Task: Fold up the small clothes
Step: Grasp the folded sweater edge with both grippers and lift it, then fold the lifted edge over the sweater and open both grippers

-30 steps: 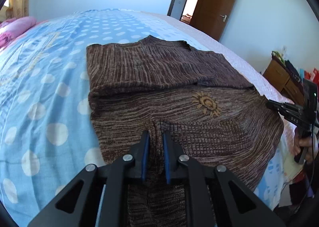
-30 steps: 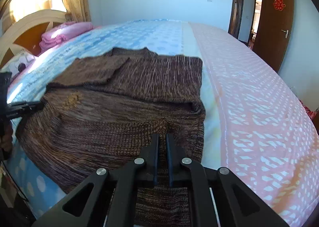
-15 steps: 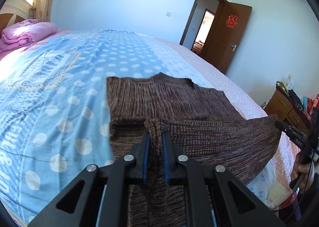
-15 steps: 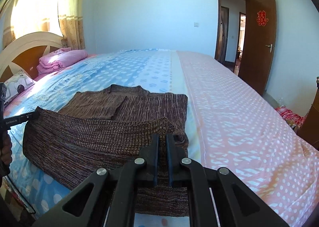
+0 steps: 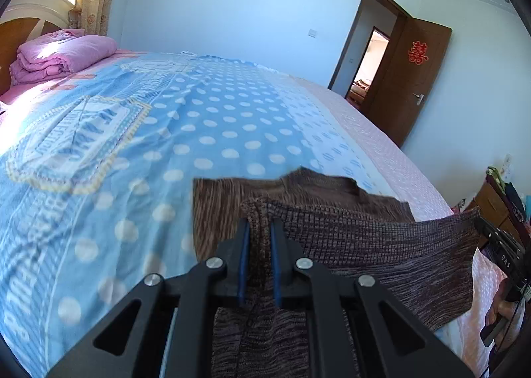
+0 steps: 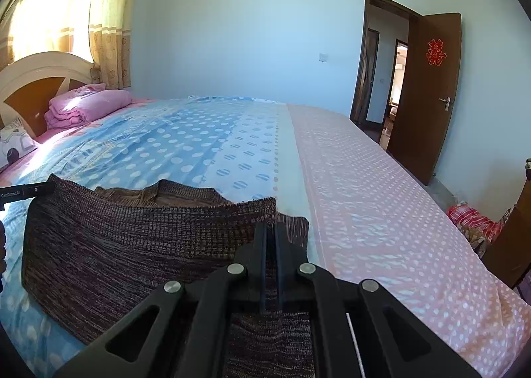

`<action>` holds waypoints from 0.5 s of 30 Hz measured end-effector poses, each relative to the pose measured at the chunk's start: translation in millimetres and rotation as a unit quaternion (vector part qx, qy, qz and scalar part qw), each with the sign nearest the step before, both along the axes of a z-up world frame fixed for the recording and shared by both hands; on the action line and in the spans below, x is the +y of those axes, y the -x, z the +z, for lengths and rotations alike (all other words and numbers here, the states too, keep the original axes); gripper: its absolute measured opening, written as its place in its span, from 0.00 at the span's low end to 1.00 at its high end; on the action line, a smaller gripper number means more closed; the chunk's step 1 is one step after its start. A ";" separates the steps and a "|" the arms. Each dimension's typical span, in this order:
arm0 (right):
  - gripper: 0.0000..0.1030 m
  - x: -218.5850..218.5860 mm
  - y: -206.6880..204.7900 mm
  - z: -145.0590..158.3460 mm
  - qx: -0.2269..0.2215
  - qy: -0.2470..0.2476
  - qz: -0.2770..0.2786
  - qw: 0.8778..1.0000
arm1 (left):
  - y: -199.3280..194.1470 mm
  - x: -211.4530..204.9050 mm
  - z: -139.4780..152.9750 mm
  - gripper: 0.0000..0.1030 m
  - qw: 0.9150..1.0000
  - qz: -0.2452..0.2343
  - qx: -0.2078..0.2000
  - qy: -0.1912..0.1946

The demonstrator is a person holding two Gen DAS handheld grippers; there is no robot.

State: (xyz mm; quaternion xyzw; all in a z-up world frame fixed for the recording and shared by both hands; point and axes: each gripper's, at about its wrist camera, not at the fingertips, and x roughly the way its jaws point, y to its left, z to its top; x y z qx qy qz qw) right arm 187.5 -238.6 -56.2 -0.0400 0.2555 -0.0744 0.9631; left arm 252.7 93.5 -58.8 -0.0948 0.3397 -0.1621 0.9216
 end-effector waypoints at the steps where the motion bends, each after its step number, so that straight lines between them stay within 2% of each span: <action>1: 0.04 -2.5 -11.4 0.0 0.000 -0.004 -0.004 1.000 | -9.8 -1.1 1.2 0.12 1.000 0.003 0.000 -0.001; 7: 0.03 -8.3 -77.8 -12.7 0.001 0.014 -0.023 1.000 | -64.1 -9.6 -0.9 0.12 1.000 0.022 -0.005 -0.013; 12: 0.04 -21.3 -126.5 -59.7 0.037 0.033 -0.058 0.997 | -110.1 -20.9 -31.9 0.12 0.998 0.048 0.018 -0.022; 15: 0.04 -26.6 -146.4 -88.1 0.075 0.042 -0.066 0.994 | -129.5 -28.9 -59.5 0.13 0.995 0.070 0.040 -0.053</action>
